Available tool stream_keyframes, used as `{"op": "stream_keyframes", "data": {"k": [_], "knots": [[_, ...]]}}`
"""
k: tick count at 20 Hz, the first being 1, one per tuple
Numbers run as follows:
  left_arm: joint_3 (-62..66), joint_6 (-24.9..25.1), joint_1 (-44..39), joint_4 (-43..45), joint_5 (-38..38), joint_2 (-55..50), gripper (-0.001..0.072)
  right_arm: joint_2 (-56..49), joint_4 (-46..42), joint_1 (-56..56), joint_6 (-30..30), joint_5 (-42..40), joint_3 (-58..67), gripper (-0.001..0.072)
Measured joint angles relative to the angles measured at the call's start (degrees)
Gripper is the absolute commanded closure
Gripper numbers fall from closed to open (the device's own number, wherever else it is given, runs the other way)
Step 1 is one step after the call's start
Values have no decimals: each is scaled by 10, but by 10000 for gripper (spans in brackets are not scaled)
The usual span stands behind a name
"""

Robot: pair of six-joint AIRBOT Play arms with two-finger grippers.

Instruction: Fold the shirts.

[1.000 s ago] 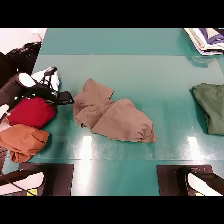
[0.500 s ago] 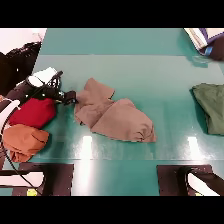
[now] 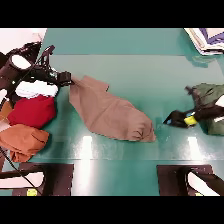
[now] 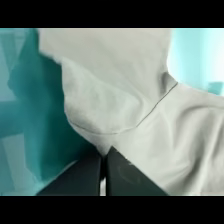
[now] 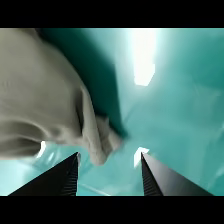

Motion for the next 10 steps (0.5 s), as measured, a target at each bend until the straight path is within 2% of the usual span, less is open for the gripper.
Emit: {"op": "stream_keyframes", "data": {"k": [5,6,7,9,10], "knots": [[8,0,0,1,-8,2,681,-48,30,59,-21,-34,-65,286],[9,0,0,1,-9,2,680,-54,32,70,-23,-41,-70,310],[9,0,0,1,-10,2,680,-59,34,77,-24,-46,-73,384],[10,0,0,1,-11,2,681,-64,37,88,-26,-57,-77,424],[10,-1,0,1,-11,2,681,-66,37,91,-26,-62,-78,561]]}}
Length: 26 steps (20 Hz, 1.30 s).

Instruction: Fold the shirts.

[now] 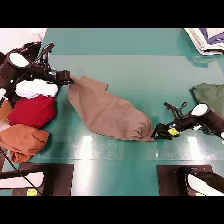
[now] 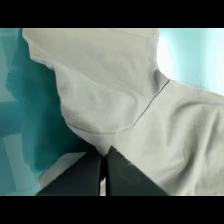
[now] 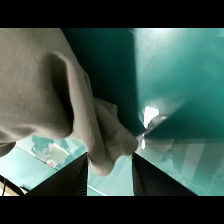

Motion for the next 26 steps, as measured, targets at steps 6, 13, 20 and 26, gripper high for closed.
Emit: {"op": "stream_keyframes", "data": {"k": [6,13,20,26], "knots": [[4,0,0,6,-9,14,682,-1,0,-1,0,-31,14,696],[161,-1,0,63,-5,133,681,95,-3,-125,13,-19,244,696],[386,-3,0,71,9,265,681,190,-1,-264,4,-17,568,696],[439,-20,0,42,36,339,681,216,-3,-344,-4,-2,722,696]]}}
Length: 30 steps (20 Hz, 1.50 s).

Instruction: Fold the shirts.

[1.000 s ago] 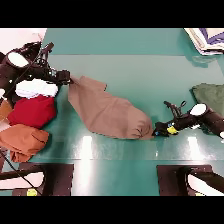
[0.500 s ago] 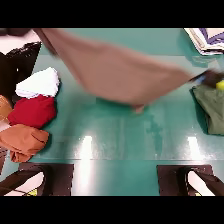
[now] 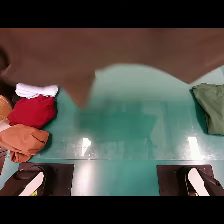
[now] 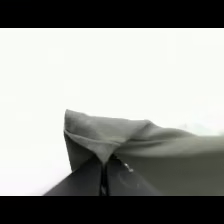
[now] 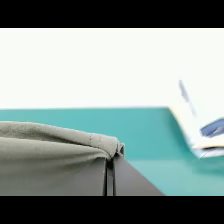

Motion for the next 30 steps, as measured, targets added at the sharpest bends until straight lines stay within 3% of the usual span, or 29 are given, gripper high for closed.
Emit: {"op": "stream_keyframes", "data": {"k": [7,12,18,24,25,26,27,30], "knots": [[-80,-24,0,-7,-57,-17,681,-81,6,-23,16,115,48,696],[-205,-30,0,16,-114,-134,681,-195,-24,44,34,185,-60,696],[-262,-30,0,42,-88,-351,681,-359,-132,164,49,130,-189,696],[-269,-30,0,35,38,-467,678,-501,-149,194,73,39,-130,690],[-269,-30,0,35,58,-475,550,-519,-146,195,74,33,-110,611],[-268,-30,0,38,75,-479,254,-534,-142,196,76,27,-90,396],[-265,-30,2,42,88,-482,149,-549,-141,196,76,26,-69,343],[-243,-31,7,39,64,-487,162,-575,-113,198,78,45,-14,344]]}}
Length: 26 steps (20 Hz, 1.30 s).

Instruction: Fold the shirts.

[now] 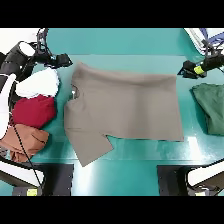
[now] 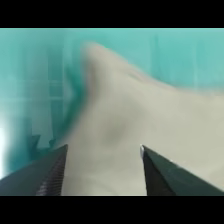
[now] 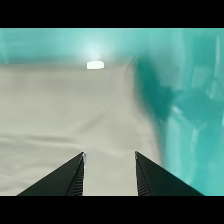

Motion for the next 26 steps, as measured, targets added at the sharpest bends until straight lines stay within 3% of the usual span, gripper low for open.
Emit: {"op": "stream_keyframes", "data": {"k": [4,9,11,19,26], "knots": [[51,-2,36,3,-129,-1,163,17,7,0,-13,58,13,345],[10,-9,71,5,-268,45,163,114,7,0,-31,81,-104,349],[-57,-11,78,7,-272,94,162,163,7,0,-34,82,-165,422],[-431,-6,82,11,-227,309,162,336,8,0,-42,64,-368,422],[-608,3,82,-35,-142,355,163,404,11,0,-43,57,-440,422]]}}
